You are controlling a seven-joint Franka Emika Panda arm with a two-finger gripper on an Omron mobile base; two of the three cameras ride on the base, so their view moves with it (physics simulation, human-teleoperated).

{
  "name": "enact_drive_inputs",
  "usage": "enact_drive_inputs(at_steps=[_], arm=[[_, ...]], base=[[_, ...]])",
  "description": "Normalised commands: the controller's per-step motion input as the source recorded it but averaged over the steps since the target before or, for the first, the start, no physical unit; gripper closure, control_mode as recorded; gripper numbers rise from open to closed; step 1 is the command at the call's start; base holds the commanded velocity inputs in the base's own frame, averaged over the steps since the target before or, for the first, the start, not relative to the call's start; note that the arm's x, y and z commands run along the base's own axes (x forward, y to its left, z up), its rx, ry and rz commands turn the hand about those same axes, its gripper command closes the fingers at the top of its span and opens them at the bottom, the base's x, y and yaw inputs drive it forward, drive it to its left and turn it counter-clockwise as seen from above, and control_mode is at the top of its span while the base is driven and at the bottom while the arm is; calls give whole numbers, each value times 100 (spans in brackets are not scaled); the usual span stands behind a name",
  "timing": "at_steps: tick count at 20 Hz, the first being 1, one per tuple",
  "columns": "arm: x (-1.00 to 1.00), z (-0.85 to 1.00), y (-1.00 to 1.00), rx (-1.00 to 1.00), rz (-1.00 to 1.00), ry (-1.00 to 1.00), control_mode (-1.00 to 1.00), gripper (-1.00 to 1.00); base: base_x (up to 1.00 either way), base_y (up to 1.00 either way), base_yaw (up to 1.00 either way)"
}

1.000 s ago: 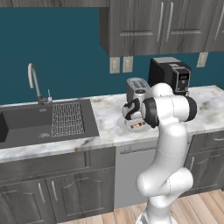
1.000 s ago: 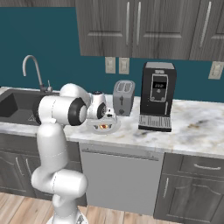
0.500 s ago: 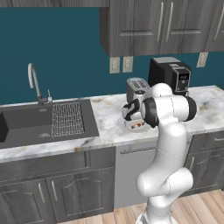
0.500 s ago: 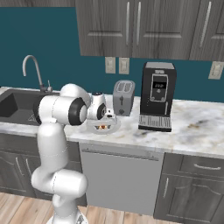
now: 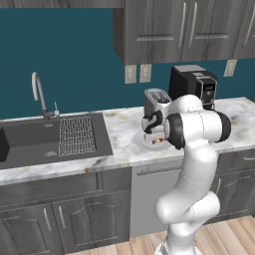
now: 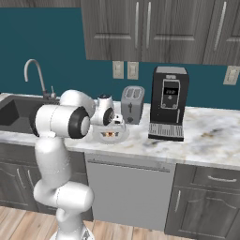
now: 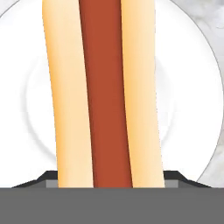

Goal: Place the cold items (avocado and eggplant) from the fridge in one tupperware on the dining counter. Place the warm items (kebab skewer and hot dog) in the stove area in another tupperware.

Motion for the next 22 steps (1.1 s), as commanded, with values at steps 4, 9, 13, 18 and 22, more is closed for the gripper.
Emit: enact_drive_inputs(at_steps=[4,9,13,18,22], arm=[[-86,85,-1,0,1,9,-100,100],[-100,85,9,0,8,2,-100,100],[-100,74,29,0,4,-1,-100,100],[-100,59,22,3,0,-14,-100,100],[-100,63,41,2,0,-19,-100,100]], base=[[0,0,0],[0,0,0],[0,0,0],[0,0,0],[0,0,0]])
